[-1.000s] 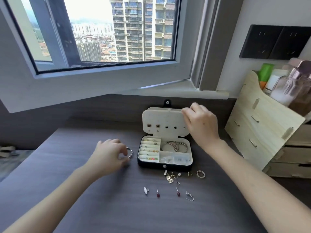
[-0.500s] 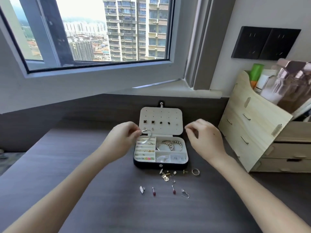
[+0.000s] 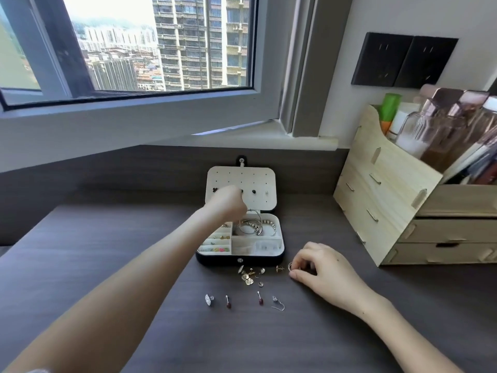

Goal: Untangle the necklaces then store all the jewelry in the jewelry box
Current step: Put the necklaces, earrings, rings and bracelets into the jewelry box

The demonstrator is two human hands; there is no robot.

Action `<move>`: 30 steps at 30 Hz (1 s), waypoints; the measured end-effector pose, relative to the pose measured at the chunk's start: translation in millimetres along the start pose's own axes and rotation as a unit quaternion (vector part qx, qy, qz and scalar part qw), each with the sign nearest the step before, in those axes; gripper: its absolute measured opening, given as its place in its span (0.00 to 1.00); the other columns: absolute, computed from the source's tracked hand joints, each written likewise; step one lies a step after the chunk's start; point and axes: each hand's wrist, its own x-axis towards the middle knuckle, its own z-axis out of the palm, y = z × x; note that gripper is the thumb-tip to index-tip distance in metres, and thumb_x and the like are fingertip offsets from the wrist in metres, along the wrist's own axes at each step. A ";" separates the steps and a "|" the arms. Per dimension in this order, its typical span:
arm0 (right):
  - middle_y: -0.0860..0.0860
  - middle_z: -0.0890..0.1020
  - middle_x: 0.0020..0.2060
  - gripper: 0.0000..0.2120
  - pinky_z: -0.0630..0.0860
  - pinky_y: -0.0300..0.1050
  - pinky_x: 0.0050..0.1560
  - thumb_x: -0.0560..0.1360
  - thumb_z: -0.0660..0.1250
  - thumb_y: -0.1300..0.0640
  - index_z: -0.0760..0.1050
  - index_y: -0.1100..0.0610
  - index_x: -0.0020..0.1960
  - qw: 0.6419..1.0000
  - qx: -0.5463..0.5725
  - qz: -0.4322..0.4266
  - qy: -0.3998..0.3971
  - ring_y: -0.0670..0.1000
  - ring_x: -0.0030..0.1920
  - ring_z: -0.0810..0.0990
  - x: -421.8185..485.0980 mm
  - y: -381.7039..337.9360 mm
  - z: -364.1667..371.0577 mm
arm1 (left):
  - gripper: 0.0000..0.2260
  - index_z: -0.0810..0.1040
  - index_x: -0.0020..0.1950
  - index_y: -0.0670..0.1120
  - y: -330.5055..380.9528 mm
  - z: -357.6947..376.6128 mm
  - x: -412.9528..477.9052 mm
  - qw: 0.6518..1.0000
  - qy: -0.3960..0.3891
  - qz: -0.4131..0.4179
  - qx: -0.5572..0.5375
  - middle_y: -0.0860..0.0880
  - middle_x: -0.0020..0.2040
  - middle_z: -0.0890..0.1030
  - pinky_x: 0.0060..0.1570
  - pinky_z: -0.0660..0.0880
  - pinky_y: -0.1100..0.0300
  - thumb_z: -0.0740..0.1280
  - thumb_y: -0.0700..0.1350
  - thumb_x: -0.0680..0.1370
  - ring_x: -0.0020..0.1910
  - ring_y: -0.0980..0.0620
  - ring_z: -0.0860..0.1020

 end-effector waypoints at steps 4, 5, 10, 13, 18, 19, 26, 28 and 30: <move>0.43 0.75 0.40 0.09 0.64 0.31 0.42 0.74 0.68 0.50 0.71 0.43 0.38 1.000 0.012 -0.005 0.002 0.38 0.41 0.69 -1.0 3.1 2.3 | 0.13 0.62 0.30 0.43 3.4 -1.4 5.1 0.994 -0.022 0.012 0.107 0.48 0.28 0.64 0.25 0.59 0.61 0.59 0.35 0.73 0.26 0.51 0.62; 0.43 0.74 0.40 0.08 0.64 0.30 0.42 0.74 0.68 0.50 0.71 0.43 0.38 1.000 0.012 -0.007 0.005 0.38 0.41 0.69 -0.9 4.0 2.9 | 0.12 0.64 0.31 0.43 2.7 -0.4 7.8 0.992 -0.029 0.014 0.125 0.48 0.28 0.65 0.25 0.61 0.62 0.60 0.36 0.74 0.26 0.51 0.64; 0.42 0.73 0.40 0.08 0.64 0.35 0.43 0.76 0.66 0.51 0.72 0.45 0.39 1.000 0.018 -0.004 0.017 0.38 0.41 0.69 -0.5 4.4 4.8 | 0.06 0.80 0.48 0.43 -0.6 5.6 10.7 0.975 -0.011 0.068 0.209 0.50 0.34 0.75 0.30 0.67 0.61 0.64 0.40 0.75 0.36 0.46 0.73; 0.43 0.75 0.40 0.08 0.65 0.37 0.43 0.76 0.66 0.52 0.72 0.45 0.38 0.998 0.052 0.009 0.046 0.41 0.40 0.71 1.0 2.0 1.8 | 0.06 0.82 0.48 0.48 -6.4 4.3 5.6 0.977 0.034 0.094 0.188 0.50 0.43 0.81 0.34 0.68 0.62 0.67 0.42 0.74 0.41 0.47 0.78; 0.43 0.79 0.36 0.07 0.68 0.31 0.37 0.77 0.66 0.56 0.78 0.52 0.41 0.965 0.255 0.027 0.051 0.38 0.34 0.73 12.9 -25.4 -14.7 | 0.04 0.84 0.45 0.48 -19.1 -22.2 -21.2 0.989 0.056 0.133 -0.028 0.57 0.37 0.77 0.36 0.69 0.64 0.70 0.44 0.74 0.40 0.54 0.76; 0.43 0.78 0.33 0.07 0.68 0.30 0.36 0.77 0.65 0.56 0.78 0.54 0.41 0.951 0.306 0.031 0.037 0.37 0.32 0.72 18.2 -35.1 -18.2 | 0.04 0.84 0.46 0.47 -20.9 -26.4 -30.0 0.985 0.029 0.146 -0.091 0.56 0.39 0.80 0.38 0.72 0.66 0.70 0.44 0.74 0.41 0.54 0.77; 0.48 0.75 0.32 0.12 0.68 0.37 0.34 0.79 0.61 0.56 0.78 0.59 0.40 0.859 0.503 0.069 -0.059 0.44 0.34 0.71 66.7 -84.4 -17.6 | 0.03 0.83 0.45 0.43 -42.5 -27.3 -59.9 0.941 -0.048 0.132 -0.308 0.47 0.37 0.83 0.39 0.74 0.62 0.72 0.40 0.73 0.37 0.57 0.80; 0.48 0.76 0.31 0.12 0.68 0.38 0.34 0.79 0.61 0.57 0.77 0.60 0.40 0.832 0.544 0.078 -0.079 0.44 0.33 0.71 72.4 -88.7 -13.7 | 0.04 0.83 0.45 0.41 -47.4 -24.1 -63.1 0.934 -0.023 0.106 -0.340 0.48 0.36 0.83 0.37 0.73 0.64 0.72 0.41 0.73 0.35 0.57 0.79; 0.50 0.75 0.33 0.12 0.68 0.38 0.34 0.79 0.62 0.57 0.77 0.60 0.39 0.820 0.560 0.084 -0.088 0.45 0.34 0.71 75.9 -91.6 -8.7 | 0.06 0.83 0.44 0.41 -51.6 -19.5 -64.9 0.933 0.010 0.091 -0.348 0.48 0.36 0.84 0.36 0.73 0.63 0.71 0.43 0.74 0.34 0.57 0.79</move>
